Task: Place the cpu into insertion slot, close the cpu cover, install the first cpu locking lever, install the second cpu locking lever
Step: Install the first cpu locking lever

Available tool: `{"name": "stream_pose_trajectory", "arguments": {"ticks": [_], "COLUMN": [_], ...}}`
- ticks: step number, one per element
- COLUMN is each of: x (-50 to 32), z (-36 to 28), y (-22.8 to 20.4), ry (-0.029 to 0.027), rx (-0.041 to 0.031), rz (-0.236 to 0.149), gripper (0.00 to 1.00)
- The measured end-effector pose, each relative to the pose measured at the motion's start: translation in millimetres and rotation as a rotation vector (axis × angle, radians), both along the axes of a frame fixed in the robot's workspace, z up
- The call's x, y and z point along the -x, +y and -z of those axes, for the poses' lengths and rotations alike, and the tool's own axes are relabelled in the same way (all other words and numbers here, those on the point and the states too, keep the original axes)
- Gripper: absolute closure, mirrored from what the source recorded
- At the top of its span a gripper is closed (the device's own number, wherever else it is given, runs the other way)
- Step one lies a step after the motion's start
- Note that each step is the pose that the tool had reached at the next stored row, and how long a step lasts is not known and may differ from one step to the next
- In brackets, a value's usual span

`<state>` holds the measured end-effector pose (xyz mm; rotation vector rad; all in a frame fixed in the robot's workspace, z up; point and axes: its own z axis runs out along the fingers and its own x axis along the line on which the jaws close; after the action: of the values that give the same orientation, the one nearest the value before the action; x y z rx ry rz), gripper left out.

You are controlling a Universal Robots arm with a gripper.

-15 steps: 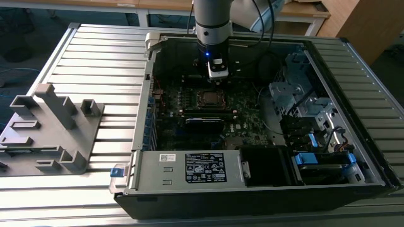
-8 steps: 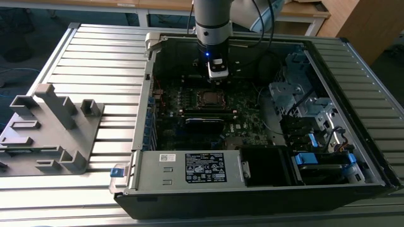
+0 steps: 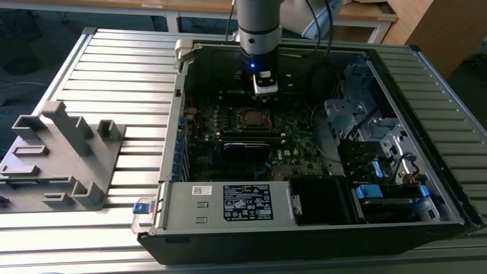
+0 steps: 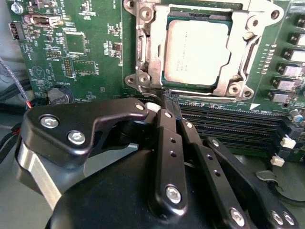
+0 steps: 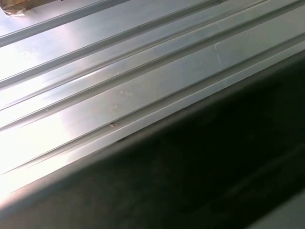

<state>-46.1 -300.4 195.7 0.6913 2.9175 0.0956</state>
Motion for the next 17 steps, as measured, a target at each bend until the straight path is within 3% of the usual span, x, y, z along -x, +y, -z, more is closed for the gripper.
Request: {"name": "stream_pose_trajectory", "arguments": {"ticks": [5,10,17], "x": [-8.2,-10.9,-10.9], "z": [0.6,-0.6,-13.7], "y": [0.3,0.0,0.0], "ry": [-0.0014,0.0001,0.0018], "rx": [-0.0017,-0.0015,-0.0028], "rz": [0.000,0.000,0.000], "gripper": [0.89,0.89,0.89]}}
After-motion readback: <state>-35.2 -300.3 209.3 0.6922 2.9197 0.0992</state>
